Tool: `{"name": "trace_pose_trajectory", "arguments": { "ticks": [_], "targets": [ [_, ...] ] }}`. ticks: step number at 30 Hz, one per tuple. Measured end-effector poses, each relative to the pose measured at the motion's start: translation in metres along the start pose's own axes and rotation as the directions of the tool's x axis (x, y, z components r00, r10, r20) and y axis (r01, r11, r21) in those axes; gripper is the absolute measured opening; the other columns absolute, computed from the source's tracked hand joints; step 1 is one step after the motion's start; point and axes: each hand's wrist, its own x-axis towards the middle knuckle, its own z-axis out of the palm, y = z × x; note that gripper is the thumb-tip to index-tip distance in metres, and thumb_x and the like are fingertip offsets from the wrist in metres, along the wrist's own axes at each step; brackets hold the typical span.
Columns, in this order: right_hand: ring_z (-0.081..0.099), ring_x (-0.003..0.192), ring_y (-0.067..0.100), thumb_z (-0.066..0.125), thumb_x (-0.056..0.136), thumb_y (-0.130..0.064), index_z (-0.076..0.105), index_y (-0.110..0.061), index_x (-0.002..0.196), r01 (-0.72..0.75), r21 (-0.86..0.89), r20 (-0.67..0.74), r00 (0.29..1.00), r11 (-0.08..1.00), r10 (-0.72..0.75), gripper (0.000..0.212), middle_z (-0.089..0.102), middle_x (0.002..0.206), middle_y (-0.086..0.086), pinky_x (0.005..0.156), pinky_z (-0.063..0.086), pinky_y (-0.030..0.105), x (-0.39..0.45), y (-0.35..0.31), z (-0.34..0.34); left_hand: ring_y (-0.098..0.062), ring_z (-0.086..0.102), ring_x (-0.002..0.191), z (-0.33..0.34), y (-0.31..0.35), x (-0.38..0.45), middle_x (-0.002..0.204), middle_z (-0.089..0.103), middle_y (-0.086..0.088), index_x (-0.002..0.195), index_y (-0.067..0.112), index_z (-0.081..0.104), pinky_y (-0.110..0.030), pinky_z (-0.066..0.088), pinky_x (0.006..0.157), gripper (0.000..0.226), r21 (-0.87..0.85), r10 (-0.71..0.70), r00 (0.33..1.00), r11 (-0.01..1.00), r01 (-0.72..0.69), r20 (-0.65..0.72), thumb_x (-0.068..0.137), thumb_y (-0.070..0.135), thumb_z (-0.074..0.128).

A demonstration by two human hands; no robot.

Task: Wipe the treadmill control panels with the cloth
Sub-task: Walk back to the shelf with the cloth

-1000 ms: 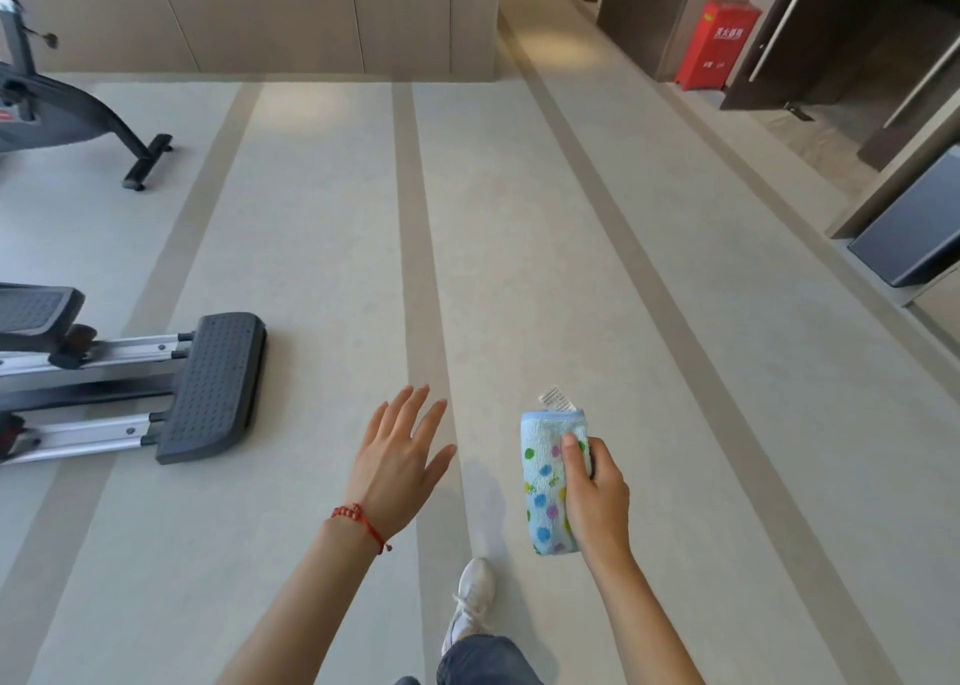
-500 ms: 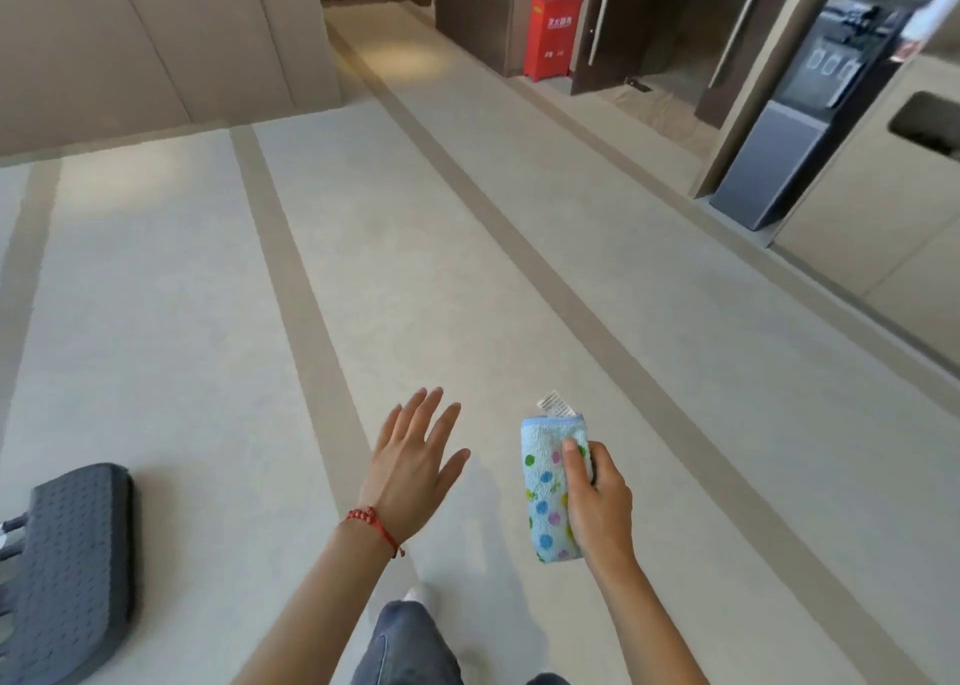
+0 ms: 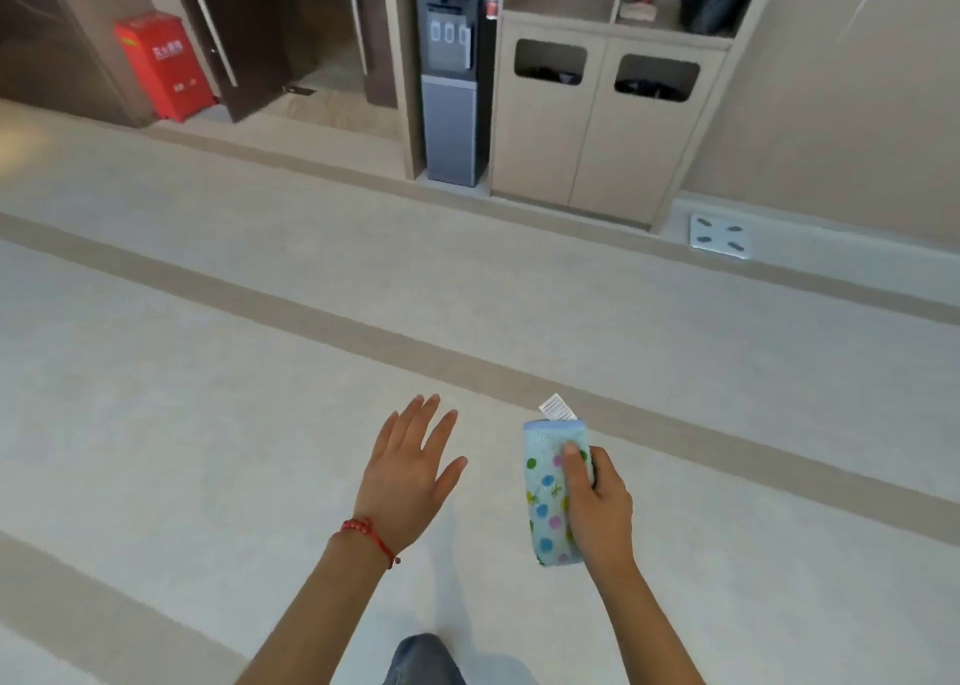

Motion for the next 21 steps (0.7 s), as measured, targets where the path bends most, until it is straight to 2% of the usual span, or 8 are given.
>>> {"name": "trace_pose_trajectory", "arguments": {
  "ticks": [4, 8, 10, 13, 15, 21],
  "targets": [
    [0.058, 0.059, 0.013, 0.047, 0.094, -0.035, 0.047, -0.016, 0.07, -0.062, 0.05, -0.148, 0.987, 0.997, 0.069, 0.03, 0.058, 0.066, -0.001, 0.052, 0.042, 0.021, 0.015, -0.002, 0.002, -0.028, 0.04, 0.123, 0.008, -0.01, 0.046, 0.129, 0.055, -0.017, 0.123, 0.007, 0.057, -0.053, 0.034, 0.097, 0.063, -0.015, 0.117, 0.993, 0.993, -0.117, 0.028, 0.099, 0.048, 0.016],
    [0.056, 0.057, 0.01, 0.047, 0.094, -0.032, 0.046, -0.015, 0.07, -0.094, 0.078, -0.24, 0.964, 0.992, 0.11, 0.03, 0.056, 0.064, -0.001, 0.05, 0.042, 0.019, 0.034, -0.003, 0.004, -0.031, 0.044, 0.124, 0.021, -0.016, 0.085, 0.13, 0.054, -0.017, 0.122, 0.006, 0.059, -0.043, 0.033, 0.104, 0.065, -0.039, 0.193, 0.98, 0.981, -0.191, 0.047, 0.099, 0.048, 0.015],
    [0.058, 0.058, 0.011, 0.046, 0.095, -0.033, 0.046, -0.016, 0.07, -0.105, 0.078, -0.267, 0.956, 0.991, 0.122, 0.029, 0.057, 0.065, -0.001, 0.05, 0.043, 0.02, 0.048, -0.003, 0.003, -0.029, 0.039, 0.126, 0.027, -0.017, 0.103, 0.131, 0.052, -0.017, 0.123, 0.006, 0.057, -0.04, 0.027, 0.106, 0.064, -0.07, 0.213, 0.976, 0.975, -0.209, 0.042, 0.099, 0.048, 0.016],
    [0.06, 0.06, 0.013, 0.046, 0.094, -0.034, 0.046, -0.018, 0.069, -0.117, 0.079, -0.297, 0.945, 0.99, 0.135, 0.03, 0.059, 0.066, 0.0, 0.051, 0.043, 0.02, 0.078, -0.006, 0.001, -0.03, 0.04, 0.126, 0.04, -0.017, 0.134, 0.132, 0.052, -0.017, 0.124, 0.006, 0.057, -0.041, 0.029, 0.106, 0.063, -0.091, 0.227, 0.972, 0.971, -0.221, 0.064, 0.099, 0.048, 0.017],
    [0.059, 0.059, 0.013, 0.047, 0.094, -0.033, 0.046, -0.018, 0.068, -0.116, 0.083, -0.31, 0.941, 0.99, 0.136, 0.03, 0.058, 0.065, 0.0, 0.05, 0.043, 0.02, 0.103, -0.009, 0.0, -0.029, 0.037, 0.127, 0.05, -0.016, 0.158, 0.133, 0.051, -0.017, 0.125, 0.006, 0.055, -0.039, 0.023, 0.107, 0.062, -0.114, 0.237, 0.968, 0.967, -0.227, 0.084, 0.099, 0.048, 0.018],
    [0.054, 0.052, 0.008, 0.047, 0.095, -0.031, 0.044, -0.017, 0.067, -0.079, 0.069, -0.3, 0.949, 0.994, 0.096, 0.032, 0.054, 0.06, -0.002, 0.041, 0.039, 0.009, 0.21, -0.027, -0.011, -0.028, 0.036, 0.128, 0.089, -0.007, 0.254, 0.134, 0.05, -0.017, 0.125, 0.005, 0.056, -0.042, 0.026, 0.106, 0.062, -0.113, 0.231, 0.97, 0.968, -0.222, 0.076, 0.099, 0.047, 0.018]
  ]
}}
